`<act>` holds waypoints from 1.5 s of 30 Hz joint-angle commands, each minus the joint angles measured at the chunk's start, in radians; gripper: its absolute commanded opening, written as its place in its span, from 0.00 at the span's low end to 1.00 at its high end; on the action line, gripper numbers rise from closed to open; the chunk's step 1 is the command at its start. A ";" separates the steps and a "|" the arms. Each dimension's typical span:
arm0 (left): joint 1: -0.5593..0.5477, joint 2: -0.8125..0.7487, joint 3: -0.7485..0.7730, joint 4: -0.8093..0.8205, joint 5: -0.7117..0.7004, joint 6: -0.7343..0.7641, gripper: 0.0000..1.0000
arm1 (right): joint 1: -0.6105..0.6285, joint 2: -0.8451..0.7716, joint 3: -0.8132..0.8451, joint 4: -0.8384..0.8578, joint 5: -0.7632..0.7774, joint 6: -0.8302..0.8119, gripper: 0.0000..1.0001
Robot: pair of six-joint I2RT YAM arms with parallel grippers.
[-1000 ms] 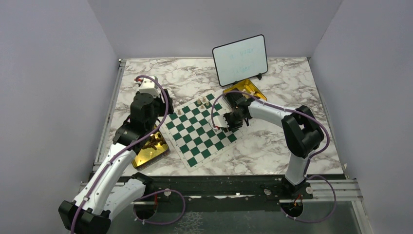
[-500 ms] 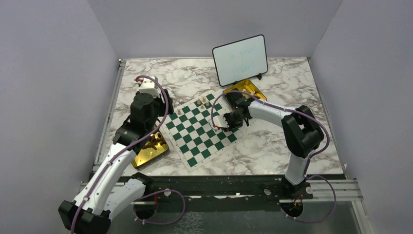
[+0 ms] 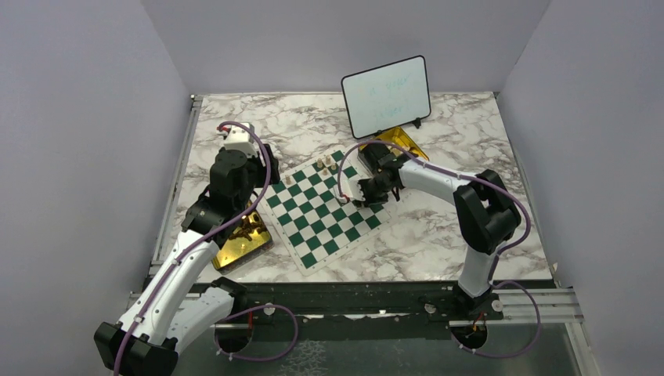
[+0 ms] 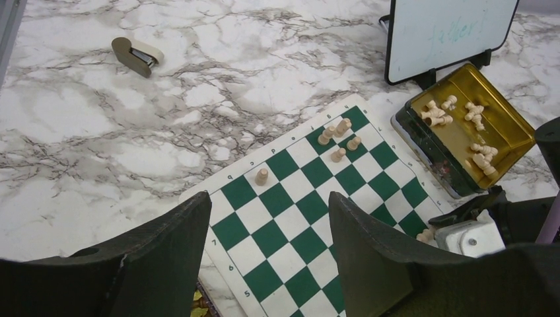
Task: Set up the chess pieces on the board
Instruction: Pick up the chess piece from the chessboard, then place the chess piece on the chessboard.
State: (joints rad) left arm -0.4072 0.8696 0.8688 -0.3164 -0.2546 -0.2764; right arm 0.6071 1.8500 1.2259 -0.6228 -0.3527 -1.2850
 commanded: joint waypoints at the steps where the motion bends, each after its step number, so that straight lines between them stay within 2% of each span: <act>1: -0.005 -0.006 -0.012 0.014 0.076 -0.055 0.67 | 0.004 -0.047 0.044 0.035 -0.124 0.115 0.14; 5: -0.005 -0.011 -0.018 0.012 0.161 -0.114 0.67 | 0.002 -0.109 0.022 0.145 -0.189 0.228 0.15; 10: -0.005 -0.014 -0.044 0.010 0.289 -0.205 0.64 | 0.002 -0.179 -0.003 0.317 -0.273 0.491 0.16; 16: -0.005 0.077 -0.008 0.012 0.454 -0.264 0.57 | 0.002 -0.282 -0.125 0.602 -0.403 0.784 0.16; 22: -0.004 0.192 0.044 0.090 0.689 -0.283 0.52 | 0.002 -0.321 -0.159 0.720 -0.510 0.991 0.16; 27: -0.005 0.253 0.064 0.160 0.838 -0.269 0.51 | 0.002 -0.332 -0.153 0.713 -0.543 1.044 0.16; 30: -0.005 0.273 0.073 0.172 0.869 -0.267 0.56 | 0.002 -0.331 -0.137 0.668 -0.550 1.041 0.16; 34: -0.005 0.297 0.076 0.176 0.881 -0.258 0.56 | 0.002 -0.334 -0.135 0.668 -0.567 1.049 0.16; 41: -0.005 0.340 0.081 0.181 0.906 -0.253 0.39 | 0.002 -0.344 -0.152 0.723 -0.574 1.094 0.16; 45: -0.005 0.343 0.083 0.175 0.899 -0.254 0.25 | 0.002 -0.339 -0.153 0.717 -0.565 1.096 0.16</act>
State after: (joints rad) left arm -0.4080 1.2102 0.9138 -0.1623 0.6182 -0.5396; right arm 0.6067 1.5421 1.0737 0.0528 -0.8883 -0.2138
